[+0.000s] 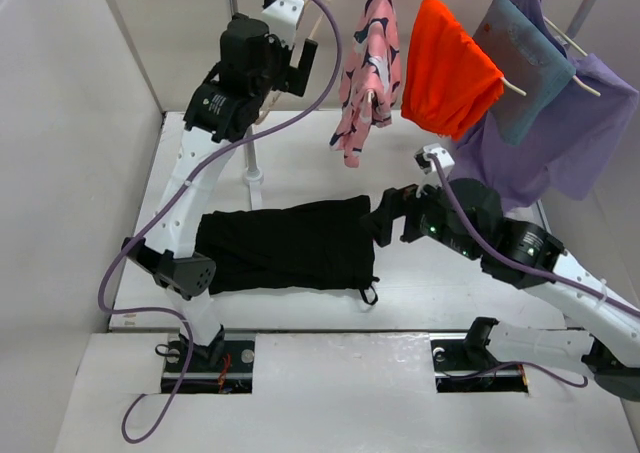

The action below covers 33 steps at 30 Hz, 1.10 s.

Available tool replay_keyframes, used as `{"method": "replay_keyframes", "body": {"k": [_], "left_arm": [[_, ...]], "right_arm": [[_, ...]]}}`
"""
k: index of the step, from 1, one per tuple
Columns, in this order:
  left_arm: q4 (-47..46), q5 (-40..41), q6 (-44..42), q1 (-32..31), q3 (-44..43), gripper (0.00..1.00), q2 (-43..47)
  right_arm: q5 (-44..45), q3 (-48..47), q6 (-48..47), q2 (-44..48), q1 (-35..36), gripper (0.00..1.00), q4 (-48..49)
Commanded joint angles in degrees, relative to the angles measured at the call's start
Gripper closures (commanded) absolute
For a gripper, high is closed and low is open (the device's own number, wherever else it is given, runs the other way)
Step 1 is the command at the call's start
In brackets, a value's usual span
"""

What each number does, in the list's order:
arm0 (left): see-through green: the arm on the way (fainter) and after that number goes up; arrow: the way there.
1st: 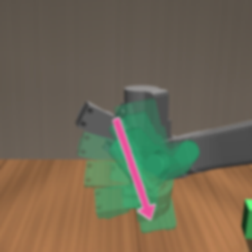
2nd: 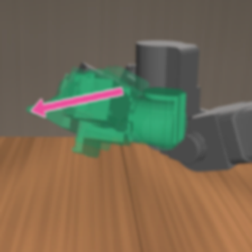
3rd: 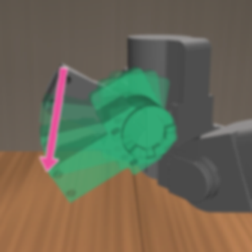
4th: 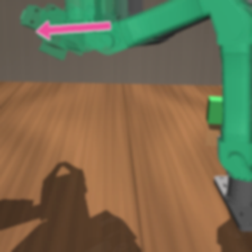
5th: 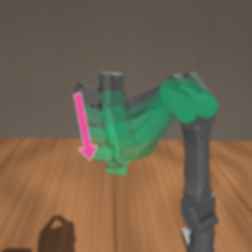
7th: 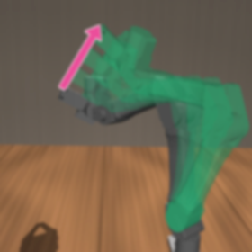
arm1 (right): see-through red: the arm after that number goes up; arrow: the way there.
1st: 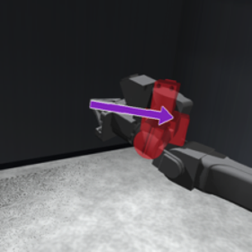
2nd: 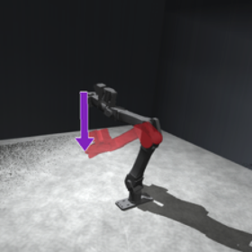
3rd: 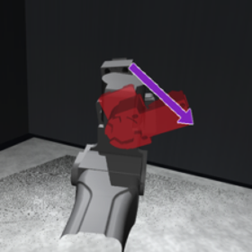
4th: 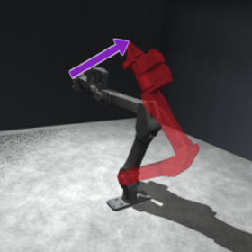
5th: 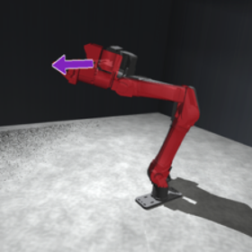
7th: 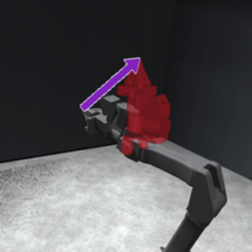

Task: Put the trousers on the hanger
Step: Pick up the hanger from the clothesline.

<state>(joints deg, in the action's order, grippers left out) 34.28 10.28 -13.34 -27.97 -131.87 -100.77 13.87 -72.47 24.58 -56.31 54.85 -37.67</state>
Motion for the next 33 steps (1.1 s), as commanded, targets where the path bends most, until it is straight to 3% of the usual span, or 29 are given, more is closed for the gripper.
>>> {"method": "replay_keyframes", "body": {"k": [1,5,6,9,17,25,33], "left_arm": [[-6.0,6.4,-1.2,-1.5,1.8,0.11,2.5],[-4.8,1.9,-1.2,-1.5,3.7,0.57,3.0],[-4.8,1.4,-0.7,-1.5,4.3,0.77,3.0],[-4.8,1.4,-0.7,-1.5,4.9,0.99,3.7],[-7.7,3.8,1.9,-1.5,3.8,1.00,4.4],[-8.5,5.5,0.4,-5.3,-1.4,1.00,7.9],[-7.7,5.6,3.8,-5.9,8.2,1.00,14.3]], "right_arm": [[0.5,0.8,2.0,3.8,0.5,0.01,4.3],[1.9,0.8,2.6,4.5,0.5,0.01,3.5],[1.9,0.8,2.6,4.5,0.5,0.01,3.5],[3.1,0.8,2.6,5.0,0.5,0.01,3.0],[1.9,0.8,3.1,2.8,0.5,0.01,3.0],[0.1,0.3,3.1,0.5,0.5,0.01,5.4],[-2.8,-2.2,3.1,-4.3,0.5,0.01,8.1]]}}
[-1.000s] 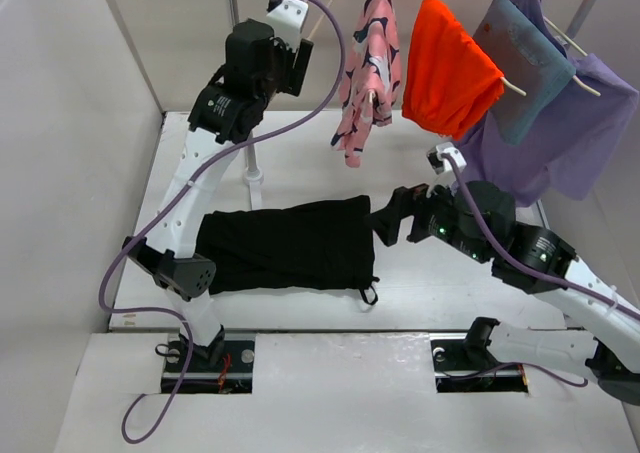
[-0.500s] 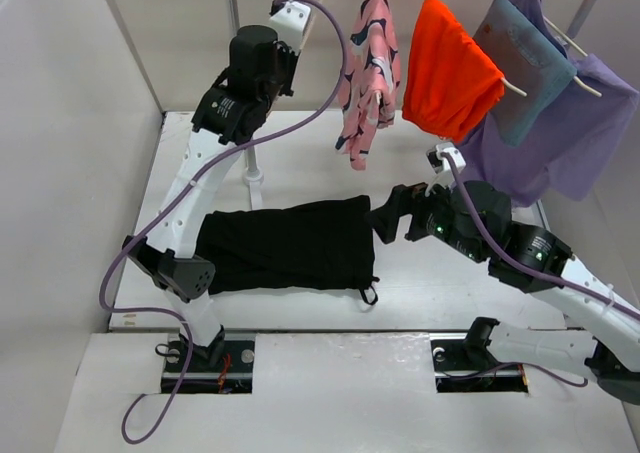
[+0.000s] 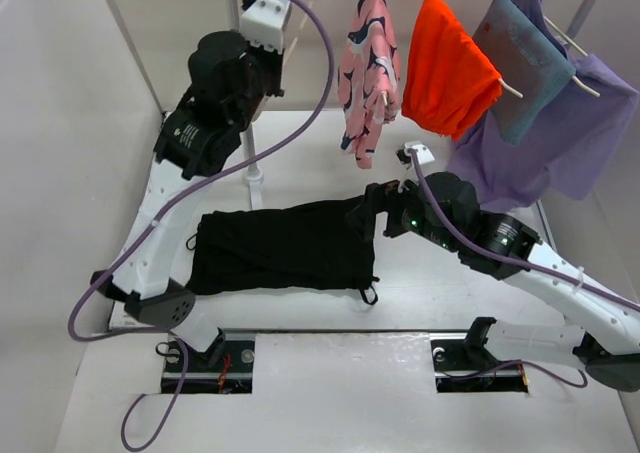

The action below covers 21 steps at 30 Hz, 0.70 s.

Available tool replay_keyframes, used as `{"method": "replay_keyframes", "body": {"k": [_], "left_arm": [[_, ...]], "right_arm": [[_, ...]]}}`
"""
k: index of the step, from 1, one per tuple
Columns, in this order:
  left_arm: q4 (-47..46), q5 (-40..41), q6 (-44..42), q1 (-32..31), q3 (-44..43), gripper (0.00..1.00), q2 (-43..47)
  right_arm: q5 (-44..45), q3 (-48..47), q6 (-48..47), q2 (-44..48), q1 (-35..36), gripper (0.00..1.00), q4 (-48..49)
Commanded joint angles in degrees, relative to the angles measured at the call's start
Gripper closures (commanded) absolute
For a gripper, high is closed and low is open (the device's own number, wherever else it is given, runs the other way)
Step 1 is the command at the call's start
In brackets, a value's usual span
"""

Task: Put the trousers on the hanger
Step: Pick up the hanger from the clothesline.

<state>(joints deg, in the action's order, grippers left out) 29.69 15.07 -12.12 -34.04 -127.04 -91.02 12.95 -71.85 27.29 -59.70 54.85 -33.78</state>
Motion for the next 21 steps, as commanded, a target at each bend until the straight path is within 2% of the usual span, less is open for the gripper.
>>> {"method": "replay_keyframes", "body": {"k": [1,6,10,12,16,21], "left_arm": [[-3.1,-0.5,4.3,0.2,5.7,1.00,5.6],[-1.9,-3.7,8.9,0.7,19.3,1.00,11.0],[0.6,-6.5,11.5,0.7,27.2,1.00,15.2],[0.6,-8.7,12.3,0.7,31.0,1.00,19.2],[0.6,-10.1,13.9,1.3,41.1,1.00,26.8],[0.1,-11.6,18.0,1.3,49.3,1.00,35.7]], "right_arm": [[-1.9,-3.5,0.4,-1.8,0.5,0.01,4.2],[-3.2,-4.0,0.9,-3.1,0.5,0.01,8.4],[-2.0,-8.3,6.0,-5.5,0.5,0.01,14.7],[3.0,-9.0,15.0,-7.3,0.5,0.01,16.7],[5.1,-6.1,28.1,-10.3,0.5,0.01,26.5],[3.5,-7.7,41.6,-19.9,-0.6,0.01,23.9]]}}
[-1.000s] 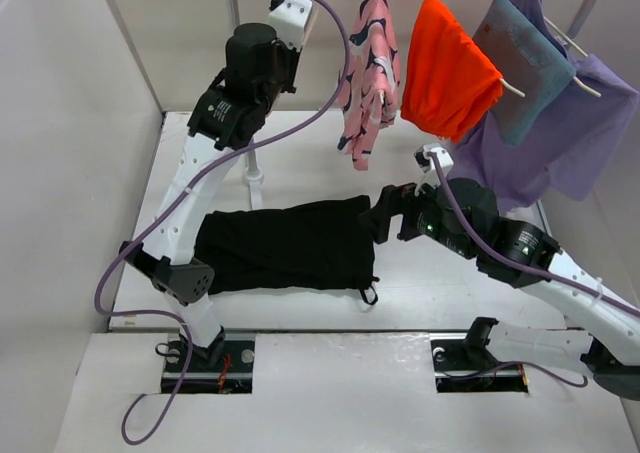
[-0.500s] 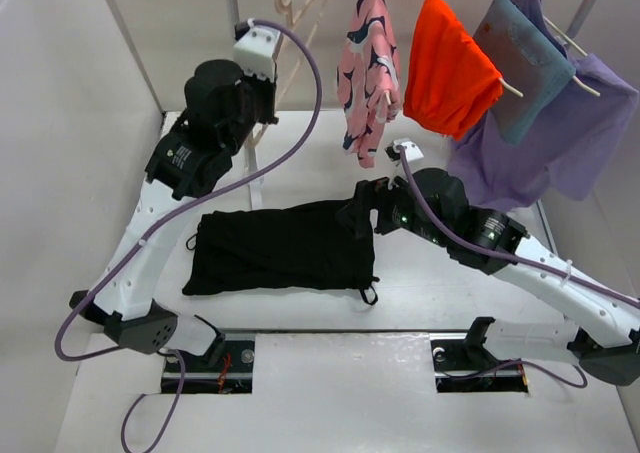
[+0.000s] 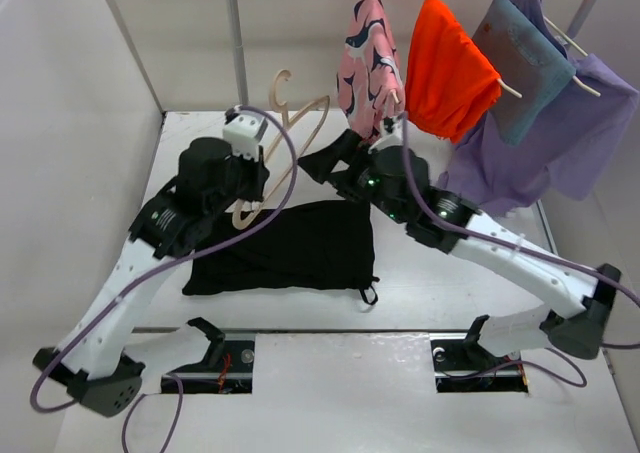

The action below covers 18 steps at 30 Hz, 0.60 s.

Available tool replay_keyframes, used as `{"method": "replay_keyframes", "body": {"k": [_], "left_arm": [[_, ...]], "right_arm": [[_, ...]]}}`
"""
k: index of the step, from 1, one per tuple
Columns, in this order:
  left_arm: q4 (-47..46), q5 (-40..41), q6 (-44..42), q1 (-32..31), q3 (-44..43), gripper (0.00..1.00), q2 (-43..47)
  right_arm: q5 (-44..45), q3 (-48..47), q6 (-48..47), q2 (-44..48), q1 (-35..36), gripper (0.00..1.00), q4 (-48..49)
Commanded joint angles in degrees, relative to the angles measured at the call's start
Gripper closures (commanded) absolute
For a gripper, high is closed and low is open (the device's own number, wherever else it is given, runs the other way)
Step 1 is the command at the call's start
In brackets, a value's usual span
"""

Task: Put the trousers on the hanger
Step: Pick up the hanger from the clothesline, then place the trousers on the hanger.

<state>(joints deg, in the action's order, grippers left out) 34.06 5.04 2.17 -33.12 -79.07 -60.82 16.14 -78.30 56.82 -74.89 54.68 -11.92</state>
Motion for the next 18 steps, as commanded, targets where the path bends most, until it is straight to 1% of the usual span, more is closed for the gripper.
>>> {"method": "replay_keyframes", "body": {"k": [1,3,6,8,9,11,12,14,16,17,18], "left_arm": [[-3.7,-1.5,5.1,0.3,2.2,1.00,6.5],[-3.2,-1.5,6.6,0.3,3.9,1.00,8.8],[-1.7,-2.1,9.0,0.3,6.6,1.00,9.9],[-1.7,-3.3,10.7,0.3,8.8,1.00,11.2],[-1.7,-3.3,11.7,0.3,10.0,1.00,11.9],[-1.7,-5.0,12.9,0.9,12.7,1.00,12.7],[-1.7,-6.7,12.9,0.9,13.4,1.00,13.2],[-1.7,-7.2,14.6,0.9,14.6,1.00,13.8],[-1.7,-8.6,15.3,1.4,14.6,1.00,14.4],[-1.7,-9.4,16.0,1.4,14.6,1.00,14.4],[-2.2,-9.4,16.0,1.4,14.6,1.00,14.9]], "right_arm": [[0.3,-1.2,13.5,-5.8,-0.4,0.01,2.1],[-2.1,-1.2,16.2,-8.5,-0.4,0.01,2.1],[-3.3,-0.1,20.1,-10.8,-0.4,0.01,2.9],[-4.1,-0.1,18.6,-12.8,-1.0,0.01,6.7],[-5.6,0.5,16.2,-13.8,-1.0,0.01,11.6],[-5.6,-0.9,14.1,-17.1,-1.0,0.01,11.7],[-6.6,-0.9,14.1,-17.8,-1.0,0.01,11.7],[-7.2,0.3,15.8,-19.8,-1.5,0.01,12.2],[-11.1,1.0,16.3,-21.8,-2.6,0.01,12.2],[-14.9,1.9,18.9,-23.8,-3.3,0.01,11.4],[-14.9,2.6,19.9,-24.5,-3.3,0.01,11.4]]}}
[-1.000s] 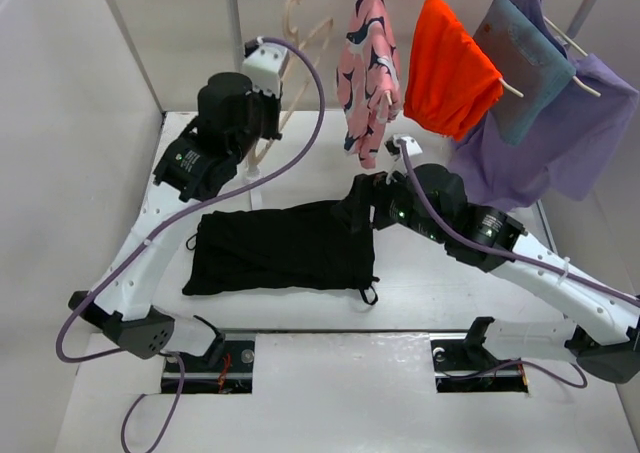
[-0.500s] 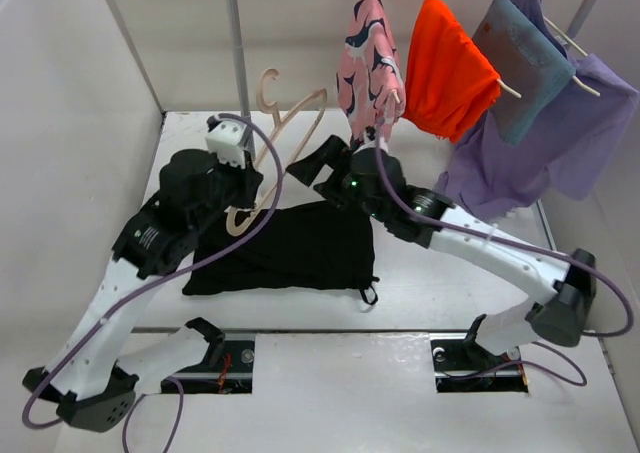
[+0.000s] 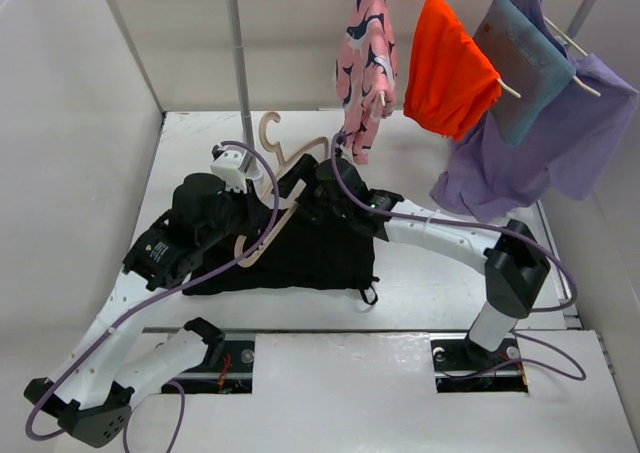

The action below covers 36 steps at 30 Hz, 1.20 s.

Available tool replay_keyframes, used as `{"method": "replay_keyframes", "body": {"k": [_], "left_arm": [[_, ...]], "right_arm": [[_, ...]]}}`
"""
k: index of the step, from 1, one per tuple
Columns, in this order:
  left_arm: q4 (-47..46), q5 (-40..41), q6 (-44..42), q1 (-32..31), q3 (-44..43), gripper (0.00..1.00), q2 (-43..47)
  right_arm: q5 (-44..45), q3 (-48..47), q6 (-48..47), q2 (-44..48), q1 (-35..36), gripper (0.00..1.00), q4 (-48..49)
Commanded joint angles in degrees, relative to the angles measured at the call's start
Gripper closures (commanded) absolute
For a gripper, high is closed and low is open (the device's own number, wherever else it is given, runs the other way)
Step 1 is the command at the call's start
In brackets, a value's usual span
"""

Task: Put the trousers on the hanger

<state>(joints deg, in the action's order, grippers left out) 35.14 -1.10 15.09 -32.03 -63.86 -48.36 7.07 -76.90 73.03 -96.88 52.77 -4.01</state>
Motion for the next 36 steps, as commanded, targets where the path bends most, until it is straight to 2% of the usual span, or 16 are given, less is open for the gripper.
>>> {"method": "replay_keyframes", "body": {"k": [1,3,4,5,6,7,9,10,12,13,14,15,17,23,30,36], "left_arm": [[-3.3,-3.8,3.1,0.3,-0.6,1.00,2.5],[-3.8,-4.3,3.8,0.3,0.0,1.00,3.0],[-3.8,-5.0,4.4,0.3,0.0,1.00,3.0],[-3.8,-5.7,4.4,0.3,0.0,1.00,3.0],[-3.8,-6.3,4.9,0.3,0.7,1.00,3.0],[-3.8,-6.9,4.9,0.8,1.3,1.00,3.0],[-3.8,-9.3,4.9,1.6,2.2,1.00,3.0],[-3.8,-10.2,4.9,1.6,3.6,1.00,3.5],[-5.2,-15.8,4.3,2.3,5.1,1.00,3.5],[-6.4,-18.5,4.3,2.3,5.8,0.92,3.5],[-6.4,-20.9,4.3,3.8,5.8,0.48,3.5],[-7.2,-24.7,4.3,4.4,5.8,0.25,3.5],[-6.7,-25.9,2.9,5.5,3.9,0.00,3.5],[-0.2,-16.6,-1.2,5.5,2.4,0.00,3.5],[-1.6,-17.6,0.8,10.5,0.4,0.00,3.3],[-2.9,-22.7,2.9,14.4,-1.6,0.00,0.6]], "right_arm": [[-8.5,2.1,4.6,-3.0,-2.1,0.01,3.5],[-10.1,4.7,4.9,-3.1,-2.1,0.06,5.6],[-10.8,5.4,4.1,-3.1,-2.1,0.16,7.3],[-12.1,5.4,3.3,-3.1,-2.1,0.29,9.5],[-12.8,6.1,2.4,-3.1,-2.1,0.48,10.2],[-13.6,6.2,1.0,-3.7,-2.1,0.58,10.3],[-14.9,6.8,0.1,-3.7,-2.8,0.88,11.5],[-14.9,6.9,-0.8,-3.1,-2.8,1.00,12.1],[-15.6,7.6,-2.5,-2.5,-2.8,1.00,12.1],[-15.6,7.6,-3.6,-2.0,-2.8,1.00,12.1],[-16.1,8.3,-5.8,-2.0,-2.8,1.00,12.1],[-17.2,8.3,-6.8,-1.4,-2.8,1.00,12.1],[-17.9,10.8,-8.7,-0.6,-3.3,1.00,12.1],[-25.3,14.4,-13.6,0.1,-5.1,1.00,15.7],[-25.8,16.2,-15.9,0.1,-5.1,1.00,15.7],[-23.9,17.4,-16.4,0.1,-5.1,1.00,15.2]]}}
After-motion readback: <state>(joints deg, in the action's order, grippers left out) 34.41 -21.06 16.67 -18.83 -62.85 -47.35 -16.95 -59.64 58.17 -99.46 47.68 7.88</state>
